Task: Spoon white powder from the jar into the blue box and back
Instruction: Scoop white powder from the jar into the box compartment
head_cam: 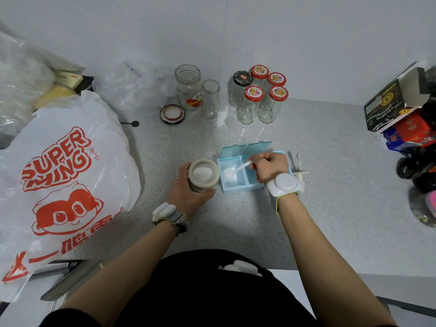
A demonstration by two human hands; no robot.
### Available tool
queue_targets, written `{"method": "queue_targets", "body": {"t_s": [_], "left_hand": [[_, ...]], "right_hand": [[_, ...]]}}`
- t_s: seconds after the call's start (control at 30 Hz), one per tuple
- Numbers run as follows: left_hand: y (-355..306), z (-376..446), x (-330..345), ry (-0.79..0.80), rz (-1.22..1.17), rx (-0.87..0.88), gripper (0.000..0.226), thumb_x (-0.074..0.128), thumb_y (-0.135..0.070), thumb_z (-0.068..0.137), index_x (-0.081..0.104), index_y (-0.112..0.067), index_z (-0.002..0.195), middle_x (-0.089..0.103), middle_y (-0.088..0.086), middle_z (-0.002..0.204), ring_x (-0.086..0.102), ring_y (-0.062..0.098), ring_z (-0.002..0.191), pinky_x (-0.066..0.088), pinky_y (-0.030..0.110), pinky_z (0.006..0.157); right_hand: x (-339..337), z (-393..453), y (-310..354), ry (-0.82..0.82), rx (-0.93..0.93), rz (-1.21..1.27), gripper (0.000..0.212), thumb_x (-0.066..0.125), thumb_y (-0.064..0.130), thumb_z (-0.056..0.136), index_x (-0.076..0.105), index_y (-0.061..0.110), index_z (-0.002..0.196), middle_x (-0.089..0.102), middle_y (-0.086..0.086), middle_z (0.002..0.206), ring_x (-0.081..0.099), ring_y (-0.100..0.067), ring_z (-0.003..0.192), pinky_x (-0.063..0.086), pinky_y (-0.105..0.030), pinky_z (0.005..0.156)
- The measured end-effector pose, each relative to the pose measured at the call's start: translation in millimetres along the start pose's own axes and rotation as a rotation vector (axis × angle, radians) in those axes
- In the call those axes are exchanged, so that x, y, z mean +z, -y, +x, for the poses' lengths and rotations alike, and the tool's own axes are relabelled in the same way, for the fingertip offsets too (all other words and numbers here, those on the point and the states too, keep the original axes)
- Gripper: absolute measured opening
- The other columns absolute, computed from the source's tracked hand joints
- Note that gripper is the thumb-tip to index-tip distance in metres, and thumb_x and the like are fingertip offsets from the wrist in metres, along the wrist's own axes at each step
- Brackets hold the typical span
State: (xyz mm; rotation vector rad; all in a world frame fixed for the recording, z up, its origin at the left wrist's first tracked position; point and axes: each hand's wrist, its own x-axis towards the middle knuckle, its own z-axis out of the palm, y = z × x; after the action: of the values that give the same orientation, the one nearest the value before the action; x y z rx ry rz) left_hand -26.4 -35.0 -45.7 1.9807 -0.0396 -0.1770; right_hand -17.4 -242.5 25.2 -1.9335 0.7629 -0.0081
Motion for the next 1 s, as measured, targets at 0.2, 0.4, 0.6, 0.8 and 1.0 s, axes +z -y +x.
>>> {"method": "queue_targets", "body": {"t_s": [0.2, 0.4, 0.6, 0.8, 1.0], "left_hand": [[2, -2, 0, -0.004, 0.002, 0.005, 0.084, 0.087, -0.031, 0.066, 0.037, -0.026, 0.132, 0.055, -0.010, 0.119, 0.057, 0.011, 0.104, 0.046, 0.026, 0.086], [-2, -2, 0, -0.018, 0.024, 0.001, 0.082, 0.087, -0.029, 0.066, 0.037, -0.026, 0.132, 0.054, -0.011, 0.115, 0.057, 0.010, 0.100, 0.042, 0.019, 0.079], [-4, -4, 0, -0.032, 0.058, 0.003, 0.081, 0.086, -0.032, 0.066, 0.037, -0.028, 0.131, 0.055, -0.011, 0.114, 0.058, 0.013, 0.099, 0.044, 0.027, 0.080], [-4, -4, -1, -0.014, 0.008, -0.006, 0.081, 0.087, -0.030, 0.066, 0.036, -0.034, 0.128, 0.055, -0.014, 0.114, 0.058, 0.011, 0.101, 0.047, 0.028, 0.083], [-3, -3, -1, -0.014, 0.009, 0.010, 0.082, 0.086, -0.035, 0.064, 0.035, -0.035, 0.128, 0.056, -0.011, 0.117, 0.058, 0.011, 0.104, 0.048, 0.029, 0.086]], "right_hand": [[-5, -12, 23, 0.004, -0.078, 0.163, 0.025, 0.061, 0.021, 0.072, 0.065, 0.016, 0.048, 0.055, -0.016, 0.056, 0.039, -0.021, 0.039, 0.035, -0.029, 0.045], [13, -26, 41, 0.174, -0.259, 0.099, 0.019, 0.060, 0.012, 0.087, 0.068, 0.009, 0.070, 0.062, -0.007, 0.057, 0.049, -0.009, 0.035, 0.043, -0.022, 0.042], [25, -29, 31, 0.226, -0.364, -0.145, 0.011, 0.064, 0.018, 0.084, 0.072, 0.019, 0.076, 0.071, -0.012, 0.069, 0.063, -0.013, 0.053, 0.058, -0.039, 0.070], [5, -22, 32, 0.048, -0.388, -0.186, 0.015, 0.059, 0.015, 0.082, 0.071, 0.014, 0.073, 0.067, -0.006, 0.065, 0.062, -0.024, 0.066, 0.052, -0.032, 0.068], [0, -12, 15, 0.169, -0.525, -0.613, 0.017, 0.057, 0.019, 0.086, 0.072, 0.011, 0.080, 0.068, -0.014, 0.077, 0.060, -0.036, 0.079, 0.049, -0.035, 0.071]]}}
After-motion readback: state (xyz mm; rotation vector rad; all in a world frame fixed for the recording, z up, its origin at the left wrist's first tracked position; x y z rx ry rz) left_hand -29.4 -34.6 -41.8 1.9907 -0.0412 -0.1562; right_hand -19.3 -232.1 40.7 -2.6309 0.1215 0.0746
